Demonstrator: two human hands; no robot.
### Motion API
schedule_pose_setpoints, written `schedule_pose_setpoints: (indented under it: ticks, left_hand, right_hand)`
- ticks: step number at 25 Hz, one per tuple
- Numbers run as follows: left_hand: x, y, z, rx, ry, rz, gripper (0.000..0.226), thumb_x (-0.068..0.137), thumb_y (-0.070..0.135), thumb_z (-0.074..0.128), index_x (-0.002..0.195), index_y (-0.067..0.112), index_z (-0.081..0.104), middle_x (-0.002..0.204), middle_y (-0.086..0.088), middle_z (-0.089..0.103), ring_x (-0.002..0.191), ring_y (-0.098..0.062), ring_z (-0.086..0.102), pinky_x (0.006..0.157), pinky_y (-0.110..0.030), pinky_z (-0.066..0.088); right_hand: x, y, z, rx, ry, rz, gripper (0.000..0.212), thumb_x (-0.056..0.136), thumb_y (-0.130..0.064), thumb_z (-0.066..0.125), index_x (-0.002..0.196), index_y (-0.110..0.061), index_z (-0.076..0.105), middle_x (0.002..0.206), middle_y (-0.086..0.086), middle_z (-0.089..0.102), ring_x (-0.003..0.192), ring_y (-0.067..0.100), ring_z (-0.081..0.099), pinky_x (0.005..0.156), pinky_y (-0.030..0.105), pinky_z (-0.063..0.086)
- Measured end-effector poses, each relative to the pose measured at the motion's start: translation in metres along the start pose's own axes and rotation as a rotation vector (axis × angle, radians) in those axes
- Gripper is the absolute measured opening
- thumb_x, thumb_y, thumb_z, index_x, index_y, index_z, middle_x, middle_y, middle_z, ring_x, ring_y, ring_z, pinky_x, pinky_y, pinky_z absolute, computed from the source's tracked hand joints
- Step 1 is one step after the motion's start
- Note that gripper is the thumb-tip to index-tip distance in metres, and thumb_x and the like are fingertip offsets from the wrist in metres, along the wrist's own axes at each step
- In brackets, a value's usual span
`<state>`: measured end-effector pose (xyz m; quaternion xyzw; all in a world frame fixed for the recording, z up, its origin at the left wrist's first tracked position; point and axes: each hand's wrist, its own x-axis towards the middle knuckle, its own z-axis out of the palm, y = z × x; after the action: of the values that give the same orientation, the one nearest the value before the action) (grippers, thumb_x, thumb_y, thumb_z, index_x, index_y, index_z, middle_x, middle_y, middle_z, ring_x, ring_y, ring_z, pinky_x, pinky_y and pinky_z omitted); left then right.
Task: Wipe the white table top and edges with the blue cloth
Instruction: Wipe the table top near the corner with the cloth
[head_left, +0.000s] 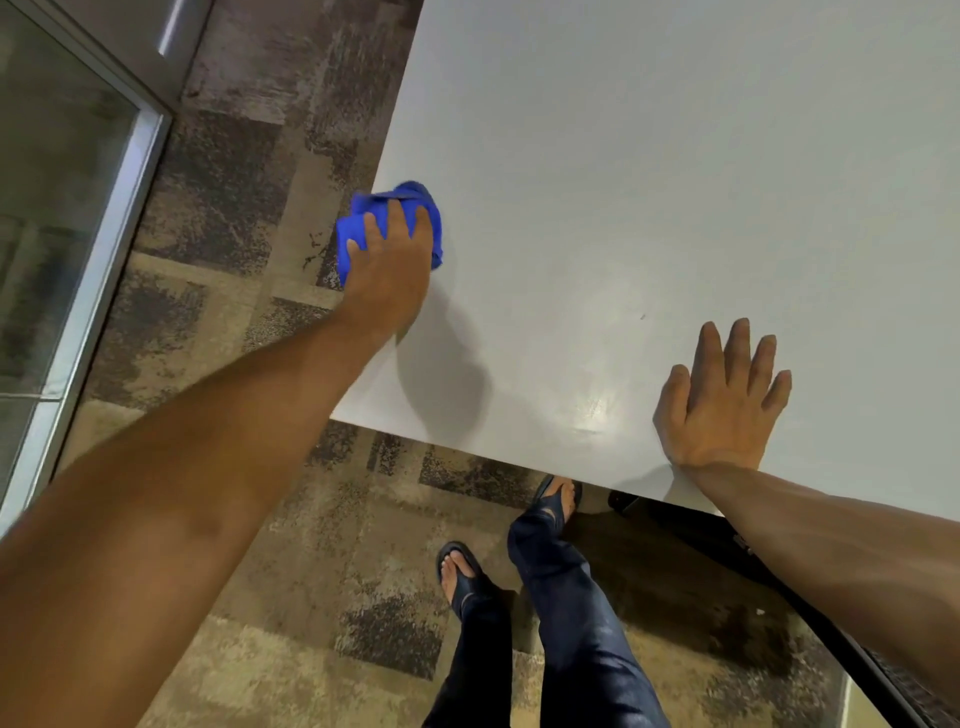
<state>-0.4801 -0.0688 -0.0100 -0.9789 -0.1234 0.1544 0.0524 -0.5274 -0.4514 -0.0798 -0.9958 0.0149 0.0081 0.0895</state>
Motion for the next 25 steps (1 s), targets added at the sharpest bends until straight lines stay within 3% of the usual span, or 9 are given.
schedule_pose_setpoints:
  ticks: [3,5,8,12,16,21,23,25]
  left_hand:
    - [0.015,-0.024,-0.027,-0.008,-0.064,-0.116,0.058,0.103,0.016,0.045,0.149,-0.007,0.018,0.147,-0.032,0.037,0.125,-0.046,0.049,0.098,-0.053,0.047]
    - [0.008,-0.028,-0.045,-0.056,-0.002,-0.171,0.061,0.101,0.018,0.047,0.151,-0.005,0.019,0.146,-0.029,0.038,0.123,-0.044,0.051,0.099,-0.050,0.046]
    - [-0.042,0.008,-0.049,-0.185,0.191,0.034,0.060,0.096,0.010,0.036,0.153,0.001,0.020,0.153,-0.025,0.032,0.129,-0.044,0.046,0.103,-0.047,0.043]
    - [-0.148,0.081,-0.009,-0.311,-0.004,0.352,0.088,0.085,0.000,0.061,0.157,0.009,0.010,0.164,-0.019,0.013,0.149,-0.041,0.019,0.119,-0.050,0.027]
    - [-0.218,0.108,0.041,-0.167,0.012,0.661,0.065,0.083,0.003,0.040,0.148,0.007,0.041,0.154,-0.017,0.042,0.142,-0.046,0.035,0.114,-0.060,0.030]
    - [-0.222,0.106,0.058,-0.178,0.027,0.585,0.062,0.082,0.002,0.030,0.137,0.010,0.056,0.146,-0.010,0.054,0.137,-0.041,0.045,0.113,-0.060,0.034]
    - [-0.218,0.097,0.060,-0.177,0.069,0.594,0.059,0.078,-0.001,0.052,0.135,0.012,0.059,0.144,-0.008,0.057,0.135,-0.040,0.048,0.110,-0.060,0.037]
    - [-0.212,0.081,0.059,-0.184,0.056,0.555,0.072,0.061,-0.004,0.078,0.130,0.012,0.064,0.139,-0.008,0.061,0.130,-0.041,0.053,0.108,-0.060,0.040]
  right_hand:
    - [0.001,-0.001,0.001,0.004,-0.011,0.006,0.062,0.102,-0.042,0.034,0.161,-0.024,0.026,0.173,0.010,0.019,0.160,0.038,0.009,0.124,0.065,0.011]
    - [0.000,-0.001,0.001,0.001,-0.014,0.011,0.062,0.103,-0.042,0.034,0.162,-0.024,0.025,0.173,0.010,0.018,0.160,0.038,0.008,0.124,0.064,0.010]
    - [0.002,-0.002,0.000,0.007,-0.033,0.008,0.063,0.103,-0.043,0.033,0.162,-0.024,0.024,0.173,0.010,0.016,0.160,0.038,0.006,0.124,0.064,0.009]
    - [0.002,-0.002,-0.002,0.006,-0.041,0.013,0.063,0.102,-0.043,0.031,0.162,-0.024,0.024,0.174,0.010,0.017,0.161,0.038,0.006,0.125,0.065,0.010]
    - [0.002,-0.003,-0.003,-0.005,-0.028,0.009,0.063,0.102,-0.043,0.032,0.162,-0.023,0.026,0.173,0.011,0.018,0.160,0.039,0.008,0.125,0.065,0.010]
    - [0.001,-0.003,-0.003,-0.004,-0.024,0.014,0.063,0.102,-0.042,0.033,0.161,-0.023,0.027,0.173,0.011,0.019,0.160,0.039,0.009,0.124,0.065,0.012]
    - [0.002,-0.003,-0.002,0.002,-0.024,0.012,0.063,0.102,-0.043,0.033,0.161,-0.023,0.026,0.173,0.010,0.019,0.160,0.038,0.008,0.124,0.065,0.011]
    - [0.002,-0.003,-0.002,0.007,-0.029,0.016,0.063,0.102,-0.043,0.033,0.162,-0.024,0.025,0.173,0.010,0.018,0.160,0.038,0.007,0.124,0.064,0.010]
